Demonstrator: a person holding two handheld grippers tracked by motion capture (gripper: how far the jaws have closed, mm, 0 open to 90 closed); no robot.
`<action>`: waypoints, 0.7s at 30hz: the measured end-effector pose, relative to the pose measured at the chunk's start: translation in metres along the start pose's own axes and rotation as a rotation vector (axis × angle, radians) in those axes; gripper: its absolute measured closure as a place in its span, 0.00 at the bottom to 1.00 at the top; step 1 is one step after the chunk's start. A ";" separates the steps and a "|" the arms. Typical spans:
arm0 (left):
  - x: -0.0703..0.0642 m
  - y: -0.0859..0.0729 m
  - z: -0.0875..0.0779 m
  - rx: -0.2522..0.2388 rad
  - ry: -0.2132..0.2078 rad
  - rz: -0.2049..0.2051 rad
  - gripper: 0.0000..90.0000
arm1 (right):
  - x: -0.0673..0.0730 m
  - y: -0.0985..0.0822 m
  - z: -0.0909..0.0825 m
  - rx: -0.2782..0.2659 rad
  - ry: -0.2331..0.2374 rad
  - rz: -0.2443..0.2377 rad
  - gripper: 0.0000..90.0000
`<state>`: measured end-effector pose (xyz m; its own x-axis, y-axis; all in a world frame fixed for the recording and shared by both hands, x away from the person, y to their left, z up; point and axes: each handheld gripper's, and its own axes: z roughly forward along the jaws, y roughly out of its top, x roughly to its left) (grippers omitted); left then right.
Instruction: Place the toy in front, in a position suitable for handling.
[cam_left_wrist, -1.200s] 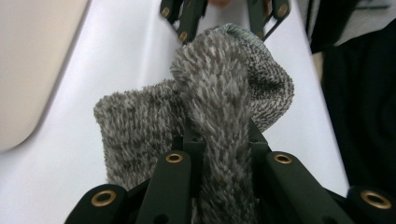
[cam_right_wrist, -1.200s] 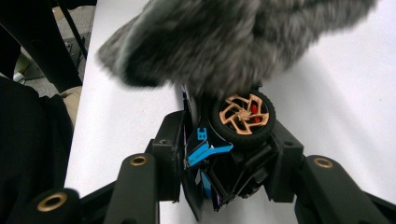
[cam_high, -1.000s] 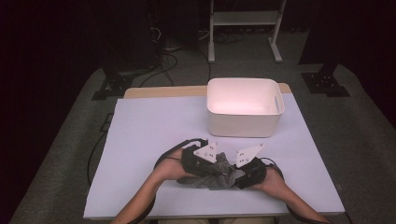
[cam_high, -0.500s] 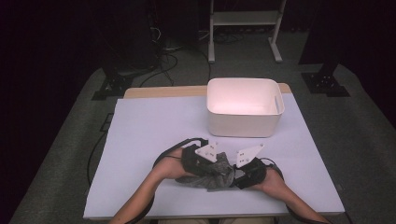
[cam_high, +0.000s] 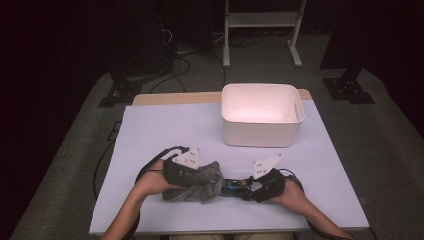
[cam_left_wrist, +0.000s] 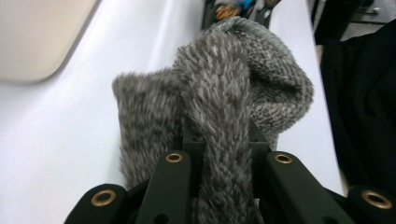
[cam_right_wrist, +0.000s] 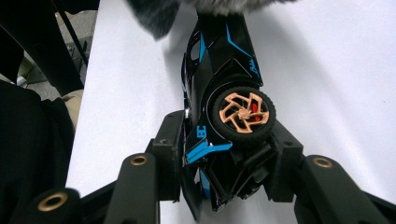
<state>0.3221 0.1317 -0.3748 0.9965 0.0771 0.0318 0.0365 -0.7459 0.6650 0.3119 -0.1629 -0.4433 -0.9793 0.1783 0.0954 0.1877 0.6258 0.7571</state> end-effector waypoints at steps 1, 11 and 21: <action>0.002 -0.009 -0.008 -0.006 0.022 -0.026 0.86 | 0.000 0.000 0.000 0.000 0.001 0.002 0.62; 0.004 -0.034 -0.027 -0.053 0.034 -0.089 0.86 | -0.001 0.000 0.000 -0.002 0.008 0.005 0.62; 0.006 -0.007 0.002 -0.045 -0.036 -0.031 0.86 | -0.001 0.001 0.001 -0.001 0.008 0.007 0.62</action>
<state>0.3276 0.1364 -0.3810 0.9970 0.0756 -0.0160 0.0652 -0.7130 0.6981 0.3134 -0.1621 -0.4434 -0.9785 0.1769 0.1063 0.1949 0.6233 0.7573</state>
